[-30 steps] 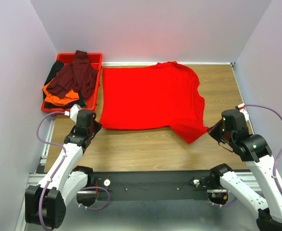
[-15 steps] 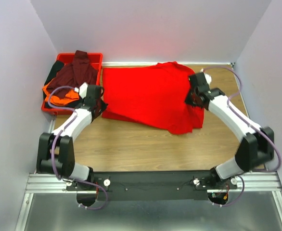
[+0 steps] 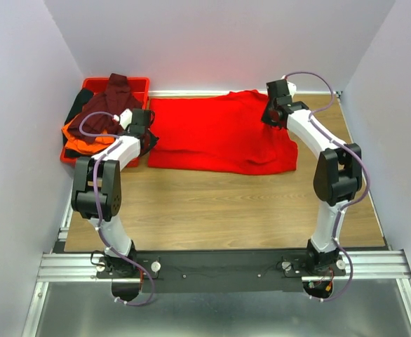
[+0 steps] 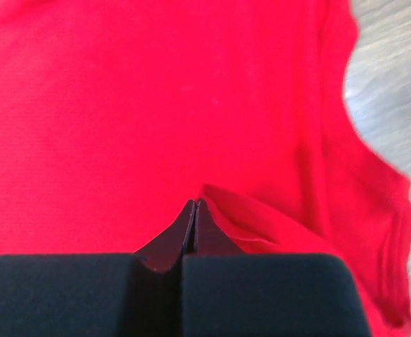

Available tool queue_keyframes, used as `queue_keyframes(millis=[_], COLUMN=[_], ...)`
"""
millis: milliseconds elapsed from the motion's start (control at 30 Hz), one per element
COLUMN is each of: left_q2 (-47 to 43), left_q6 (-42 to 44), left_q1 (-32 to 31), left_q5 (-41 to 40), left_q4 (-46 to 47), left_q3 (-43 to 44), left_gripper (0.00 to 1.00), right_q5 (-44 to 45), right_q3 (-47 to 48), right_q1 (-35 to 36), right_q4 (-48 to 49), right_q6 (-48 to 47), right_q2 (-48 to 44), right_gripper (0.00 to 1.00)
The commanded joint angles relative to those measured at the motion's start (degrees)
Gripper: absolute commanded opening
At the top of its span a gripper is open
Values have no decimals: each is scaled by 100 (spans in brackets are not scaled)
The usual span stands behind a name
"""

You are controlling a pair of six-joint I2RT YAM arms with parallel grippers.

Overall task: Fold and stack the t-shirts
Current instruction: Fold the tshirt

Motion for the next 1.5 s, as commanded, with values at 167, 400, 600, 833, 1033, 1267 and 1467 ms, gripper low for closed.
queue_keyframes(millis=[167, 400, 600, 833, 1033, 1267, 1467], left_q2=[138, 121, 33, 15, 112, 340, 578], left_q6=[18, 44, 97, 106, 106, 106, 141], left_q1=[149, 210, 281, 333, 360, 395, 413], left_q5=[-122, -166, -114, -96, -17, -35, 36], left_q4=[22, -13, 57, 128, 198, 172, 242], left_q3=[368, 369, 280, 236, 324, 562, 728], left_gripper=[0, 0, 0, 0, 0, 0, 0], right_q5=[-355, -417, -426, -513, -566, -724, -856], right_q3=[598, 643, 529, 450, 423, 757, 1091], right_q1=[-591, -794, -969, -1189, -1269, -1330, -1330], right_q4=[140, 192, 306, 403, 474, 491, 491], right_q6=[-97, -18, 52, 87, 105, 61, 26], right_q2=[333, 412, 307, 272, 289, 508, 816], right_gripper=[0, 0, 0, 0, 0, 0, 0])
